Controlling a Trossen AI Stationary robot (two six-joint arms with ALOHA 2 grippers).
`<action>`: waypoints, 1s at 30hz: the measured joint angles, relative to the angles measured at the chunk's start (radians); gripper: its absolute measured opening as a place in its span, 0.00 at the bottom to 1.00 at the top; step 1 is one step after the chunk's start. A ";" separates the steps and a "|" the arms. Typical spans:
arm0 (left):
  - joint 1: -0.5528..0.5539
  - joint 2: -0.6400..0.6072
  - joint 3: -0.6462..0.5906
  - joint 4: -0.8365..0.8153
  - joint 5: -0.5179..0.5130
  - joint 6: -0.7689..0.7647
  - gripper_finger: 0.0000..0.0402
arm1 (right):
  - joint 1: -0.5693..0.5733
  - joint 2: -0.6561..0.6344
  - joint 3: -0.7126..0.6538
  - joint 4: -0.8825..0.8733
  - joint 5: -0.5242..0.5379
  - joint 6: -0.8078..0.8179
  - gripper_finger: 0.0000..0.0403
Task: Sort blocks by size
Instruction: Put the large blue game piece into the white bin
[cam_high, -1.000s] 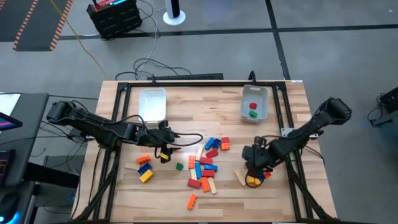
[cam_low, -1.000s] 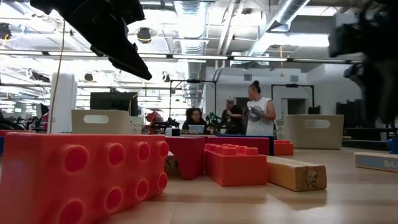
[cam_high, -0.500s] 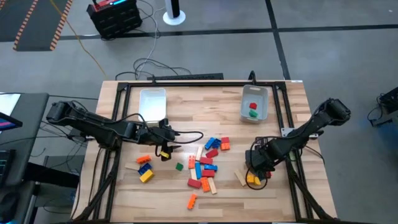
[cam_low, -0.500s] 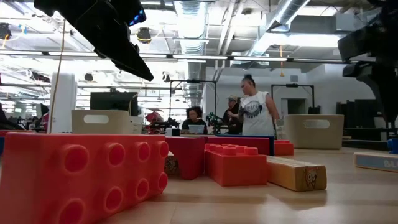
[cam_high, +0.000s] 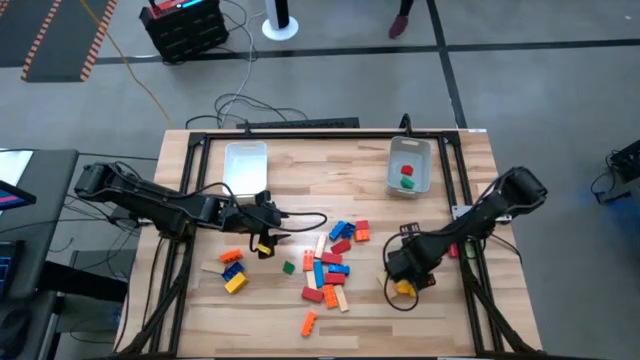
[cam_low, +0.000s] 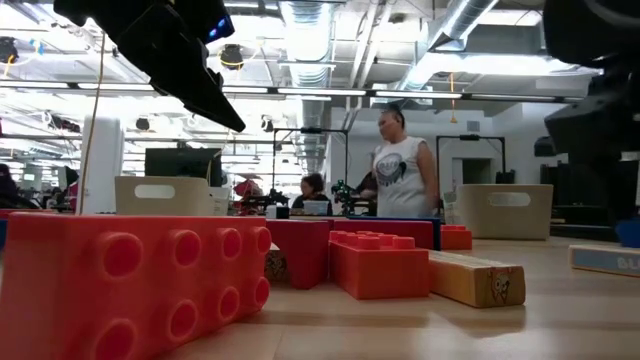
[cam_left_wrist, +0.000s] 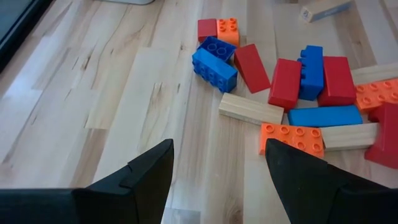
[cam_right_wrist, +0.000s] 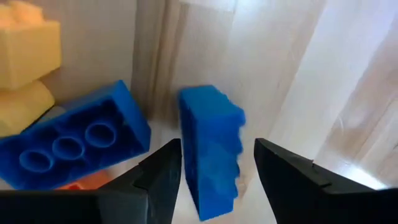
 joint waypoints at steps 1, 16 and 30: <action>0.000 0.000 0.000 0.000 0.000 0.002 0.62 | -0.003 0.009 0.000 0.006 0.000 -0.011 0.58; 0.000 0.000 0.000 -0.038 0.001 -0.005 0.62 | -0.048 0.031 0.003 0.026 -0.004 -0.048 0.29; -0.002 0.047 0.000 0.145 -0.004 0.054 0.62 | -0.178 -0.278 0.021 0.349 0.283 -0.051 0.33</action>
